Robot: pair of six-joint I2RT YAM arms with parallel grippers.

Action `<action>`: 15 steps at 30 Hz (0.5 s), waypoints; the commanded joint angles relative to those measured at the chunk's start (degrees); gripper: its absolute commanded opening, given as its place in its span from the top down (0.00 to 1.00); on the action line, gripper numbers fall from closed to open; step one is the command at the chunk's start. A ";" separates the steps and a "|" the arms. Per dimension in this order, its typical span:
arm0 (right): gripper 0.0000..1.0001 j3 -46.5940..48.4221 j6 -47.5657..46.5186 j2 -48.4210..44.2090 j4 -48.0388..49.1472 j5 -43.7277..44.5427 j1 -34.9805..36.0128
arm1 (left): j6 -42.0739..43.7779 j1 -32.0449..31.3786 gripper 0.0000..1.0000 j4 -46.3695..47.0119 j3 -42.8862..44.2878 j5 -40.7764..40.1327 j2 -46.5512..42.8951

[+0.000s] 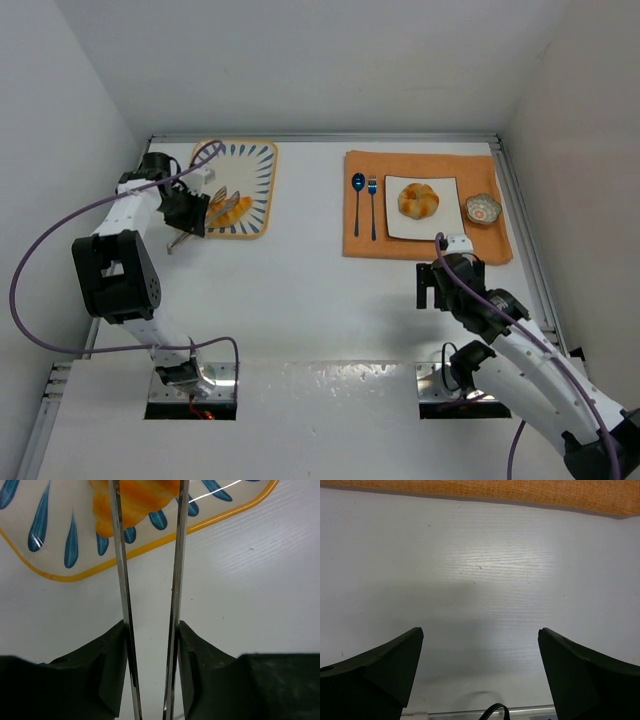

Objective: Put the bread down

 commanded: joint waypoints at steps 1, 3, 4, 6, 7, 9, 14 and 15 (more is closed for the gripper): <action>0.03 1.79 0.03 0.94 1.52 0.07 0.32 | 0.52 -0.14 0.55 1.59 0.79 -0.44 -1.78; 0.03 1.70 -0.58 1.38 2.48 -0.20 0.15 | 0.52 -0.15 0.45 1.60 0.79 -1.67 -2.48; 0.03 1.79 -0.59 1.99 2.92 -0.46 0.23 | 0.52 -0.15 0.43 1.60 0.79 -1.68 -3.18; 0.03 2.14 -1.20 2.43 3.45 -0.72 0.32 | 0.52 -0.67 0.41 1.60 2.80 -1.68 -3.71; 0.03 2.23 -1.55 3.30 3.63 -0.64 0.32 | 0.52 -0.68 0.39 1.60 3.51 -1.68 -3.72; 0.03 3.02 -1.73 3.75 3.89 -1.16 0.24 | 0.52 -0.68 0.38 1.60 5.52 -1.68 -3.72; 0.02 3.37 -2.52 4.72 3.80 -1.26 0.32 | 2.45 -0.68 0.37 -1.47 8.08 -2.21 0.66; 0.02 3.37 -2.69 4.54 3.72 -1.17 0.41 | 2.45 -0.68 0.39 -2.87 8.08 -2.21 1.37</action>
